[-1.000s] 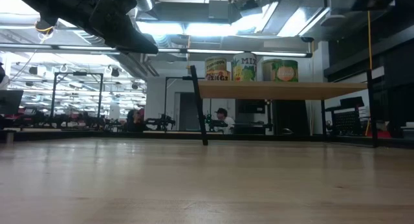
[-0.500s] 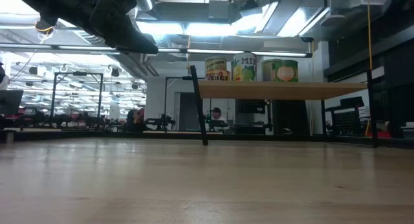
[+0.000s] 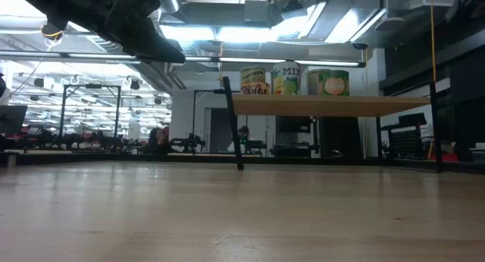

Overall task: Pick and place cans onto a shelf
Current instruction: Move the green and orange canned oranges to the top right side of the table

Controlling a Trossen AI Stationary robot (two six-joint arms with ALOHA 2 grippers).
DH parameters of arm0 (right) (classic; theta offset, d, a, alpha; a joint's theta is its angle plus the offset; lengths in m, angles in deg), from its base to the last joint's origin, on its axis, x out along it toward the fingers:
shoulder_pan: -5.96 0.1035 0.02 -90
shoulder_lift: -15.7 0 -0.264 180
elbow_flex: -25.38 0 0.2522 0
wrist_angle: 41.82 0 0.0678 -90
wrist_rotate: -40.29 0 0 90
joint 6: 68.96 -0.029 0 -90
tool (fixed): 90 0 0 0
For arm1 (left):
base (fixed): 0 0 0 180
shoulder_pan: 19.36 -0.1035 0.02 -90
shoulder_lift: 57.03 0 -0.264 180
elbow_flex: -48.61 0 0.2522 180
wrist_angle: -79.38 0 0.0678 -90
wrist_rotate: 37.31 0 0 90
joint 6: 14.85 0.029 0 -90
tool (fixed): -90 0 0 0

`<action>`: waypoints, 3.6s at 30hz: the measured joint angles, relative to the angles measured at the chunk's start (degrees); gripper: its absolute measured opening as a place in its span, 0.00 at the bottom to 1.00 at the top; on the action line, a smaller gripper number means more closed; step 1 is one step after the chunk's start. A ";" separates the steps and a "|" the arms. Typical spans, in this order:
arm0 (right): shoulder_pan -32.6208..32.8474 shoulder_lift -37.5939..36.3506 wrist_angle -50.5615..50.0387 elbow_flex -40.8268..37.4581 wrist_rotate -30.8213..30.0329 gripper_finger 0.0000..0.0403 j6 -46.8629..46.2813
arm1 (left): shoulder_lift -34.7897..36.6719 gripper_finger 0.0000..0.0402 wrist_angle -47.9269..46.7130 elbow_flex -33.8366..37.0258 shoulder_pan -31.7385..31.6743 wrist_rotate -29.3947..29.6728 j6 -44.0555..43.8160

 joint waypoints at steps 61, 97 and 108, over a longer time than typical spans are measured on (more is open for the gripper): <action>-0.02 0.00 1.22 0.00 -2.01 0.17 1.73 | 0.00 0.11 0.02 0.00 0.00 0.01 0.07; 1.31 3.61 2.64 0.11 -1.58 0.09 6.03 | 0.02 0.11 -0.24 0.00 0.00 0.01 0.09; 0.89 3.95 -0.31 3.77 -2.47 0.04 6.29 | 0.02 0.11 -0.24 0.00 0.02 -0.01 0.11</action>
